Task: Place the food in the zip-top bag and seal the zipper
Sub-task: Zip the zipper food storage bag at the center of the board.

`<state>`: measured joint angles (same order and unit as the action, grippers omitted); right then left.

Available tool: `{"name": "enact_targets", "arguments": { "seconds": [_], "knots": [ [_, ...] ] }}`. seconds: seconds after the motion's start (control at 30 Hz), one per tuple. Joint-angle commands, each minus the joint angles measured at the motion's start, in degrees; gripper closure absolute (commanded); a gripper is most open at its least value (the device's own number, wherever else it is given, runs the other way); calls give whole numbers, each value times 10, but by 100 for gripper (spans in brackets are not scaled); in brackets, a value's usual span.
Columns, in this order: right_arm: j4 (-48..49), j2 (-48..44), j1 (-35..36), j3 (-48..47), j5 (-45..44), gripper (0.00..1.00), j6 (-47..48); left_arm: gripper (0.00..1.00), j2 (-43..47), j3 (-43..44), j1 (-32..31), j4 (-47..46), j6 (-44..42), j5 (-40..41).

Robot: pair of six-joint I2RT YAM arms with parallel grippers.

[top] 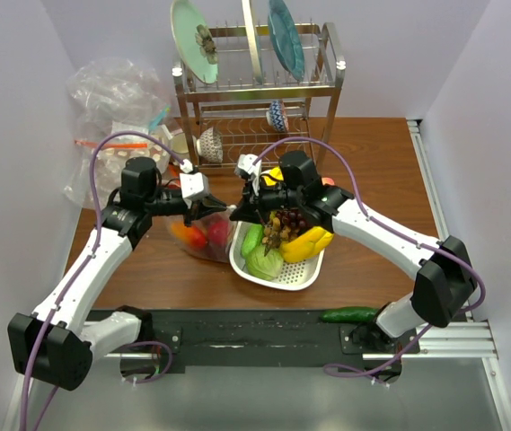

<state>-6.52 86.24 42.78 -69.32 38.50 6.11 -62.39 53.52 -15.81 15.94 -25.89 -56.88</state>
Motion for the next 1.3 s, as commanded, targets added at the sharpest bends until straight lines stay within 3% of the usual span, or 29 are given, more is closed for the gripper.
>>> {"name": "enact_targets", "arguments": {
  "seconds": [0.0,0.13,0.3,0.37,0.63,0.73,0.83,1.0,1.13,1.27],
  "knots": [
    [20,-20,5,-18,23,96,-3,100,12,-7,0,-19,8,12],
    [63,-19,5,8,21,86,-46,100,19,-11,0,-28,15,14],
    [249,-50,5,104,-13,66,-120,100,23,-16,1,-37,26,9],
    [272,-51,5,116,-23,62,-133,100,24,-17,1,-40,27,9],
    [352,-37,5,140,-34,62,-167,100,30,-19,1,-42,28,8],
    [355,-27,5,136,-39,69,-167,100,32,-19,1,-43,27,8],
    [354,-22,5,135,-39,69,-163,100,37,-19,1,-44,28,8],
    [361,-22,5,146,-44,94,-158,100,42,-21,0,-49,29,11],
    [351,-27,5,150,-46,91,-146,100,46,-21,1,-50,29,14],
    [336,-27,5,148,-39,81,-135,100,46,-22,1,-50,30,11]
  ]
}}
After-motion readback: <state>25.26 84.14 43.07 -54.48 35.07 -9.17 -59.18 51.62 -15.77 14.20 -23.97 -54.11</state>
